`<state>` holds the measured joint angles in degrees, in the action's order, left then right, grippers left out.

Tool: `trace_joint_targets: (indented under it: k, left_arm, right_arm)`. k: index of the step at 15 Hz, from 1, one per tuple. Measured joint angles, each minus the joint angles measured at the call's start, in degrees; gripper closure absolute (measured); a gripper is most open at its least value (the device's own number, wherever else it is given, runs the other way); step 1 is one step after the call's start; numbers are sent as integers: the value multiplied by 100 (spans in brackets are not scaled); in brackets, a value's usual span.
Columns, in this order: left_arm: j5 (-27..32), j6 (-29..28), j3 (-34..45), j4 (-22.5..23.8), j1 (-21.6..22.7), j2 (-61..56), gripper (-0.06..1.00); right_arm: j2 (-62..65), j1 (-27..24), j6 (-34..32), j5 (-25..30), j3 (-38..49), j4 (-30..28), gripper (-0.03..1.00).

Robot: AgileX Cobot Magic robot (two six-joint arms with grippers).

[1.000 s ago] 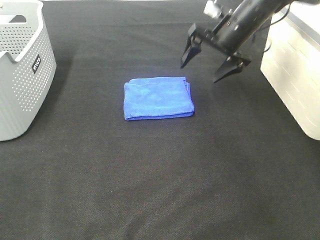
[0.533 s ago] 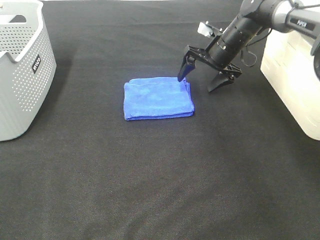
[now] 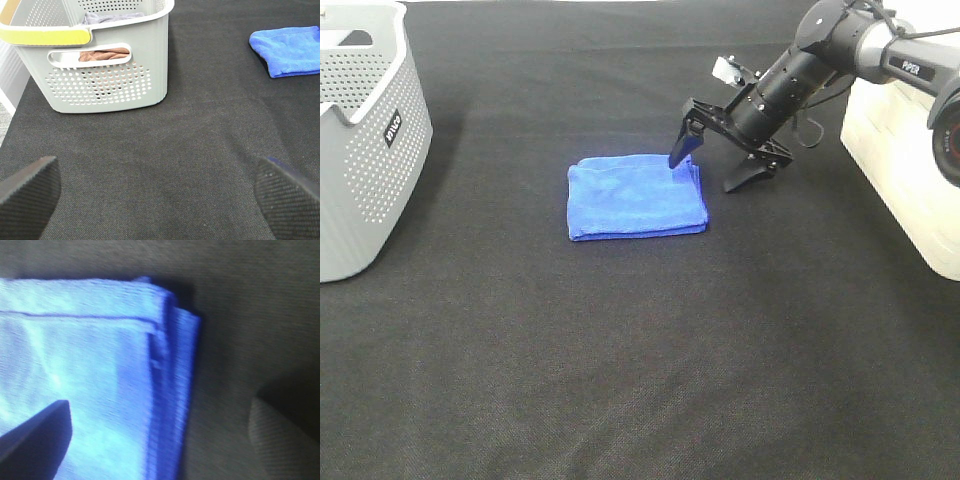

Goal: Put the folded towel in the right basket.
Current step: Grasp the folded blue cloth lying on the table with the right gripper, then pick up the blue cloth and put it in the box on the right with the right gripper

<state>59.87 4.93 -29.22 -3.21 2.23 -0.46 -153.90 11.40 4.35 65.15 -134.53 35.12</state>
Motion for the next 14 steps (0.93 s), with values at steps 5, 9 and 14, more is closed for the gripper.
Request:
trace_joint_targets:
  k: [5, 9, 14]
  left_arm:
    - [0, 6, 0, 6, 0, 0, -4]
    - [0, 17, 0, 23, 0, 0, -4]
    - [0, 17, 0, 23, 0, 0, -4]
  right_arm:
    - [-332, 728, 23, -350, -120, 550, 18]
    - [-441, 900, 46, -556, -115, 613, 72]
    - [-510, 894, 46, -344, -361, 573, 81]
